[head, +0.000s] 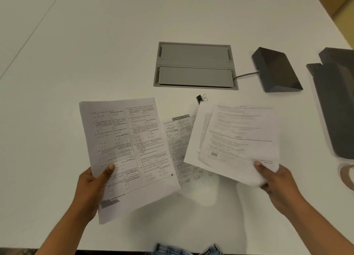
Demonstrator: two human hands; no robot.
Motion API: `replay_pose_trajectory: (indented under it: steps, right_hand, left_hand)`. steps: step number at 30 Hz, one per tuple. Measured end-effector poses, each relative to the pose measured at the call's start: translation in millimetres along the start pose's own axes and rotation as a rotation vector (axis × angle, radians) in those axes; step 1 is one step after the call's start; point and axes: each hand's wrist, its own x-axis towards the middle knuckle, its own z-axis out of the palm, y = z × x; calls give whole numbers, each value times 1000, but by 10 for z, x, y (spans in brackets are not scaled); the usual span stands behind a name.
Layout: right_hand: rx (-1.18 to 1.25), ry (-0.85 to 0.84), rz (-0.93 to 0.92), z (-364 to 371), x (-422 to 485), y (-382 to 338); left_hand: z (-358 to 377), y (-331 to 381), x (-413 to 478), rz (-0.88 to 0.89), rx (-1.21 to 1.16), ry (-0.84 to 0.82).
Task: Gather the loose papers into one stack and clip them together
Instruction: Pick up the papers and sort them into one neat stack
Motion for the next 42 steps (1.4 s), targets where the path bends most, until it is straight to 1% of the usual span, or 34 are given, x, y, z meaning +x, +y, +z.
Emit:
replay_pose_trajectory:
  steps: [3, 6, 10, 13, 17, 18, 21, 22, 24, 29, 35, 38, 42]
  right_hand:
    - [81, -99, -54, 42, -92, -124]
    - [35, -157, -76, 177, -171, -157]
    - [19, -193, -88, 399, -223, -120]
    - [4, -261, -57, 557, -265, -92]
    - [-140, -324, -32, 649, -252, -29]
    - [-142, -346, -11, 658, -243, -31]
    - [-75, -486, 46, 687, -240, -66]
    - [-55, -505, 55, 704, -251, -85]
    - [-30, -498, 33, 719, -250, -86]
    - [-58, -389, -76, 713, -187, -93]
    - [-103, -356, -133, 717, -140, -190]
    - [-75, -302, -137, 733, -157, -194]
    - [-38, -319, -114, 680, -159, -179]
  left_hand:
    - [94, 1, -14, 1, 7, -28]
    - [243, 11, -52, 2, -4, -79]
    - [489, 42, -129, -28, -62, -160]
    - [651, 89, -208, -55, -110, -215]
    - [779, 173, -286, -53, -143, -283]
    - [801, 193, -296, -45, -140, -295]
    - [870, 235, -313, 3, -106, -307]
    - [891, 244, -314, 26, -87, -303]
    - [931, 264, -320, 58, -62, -295]
    - [996, 327, -331, 80, -94, -294]
    - [1097, 389, -363, 122, 31, -482]
    - [1203, 413, -387, 141, 59, -466]
    - [1272, 433, -386, 112, 30, -432]
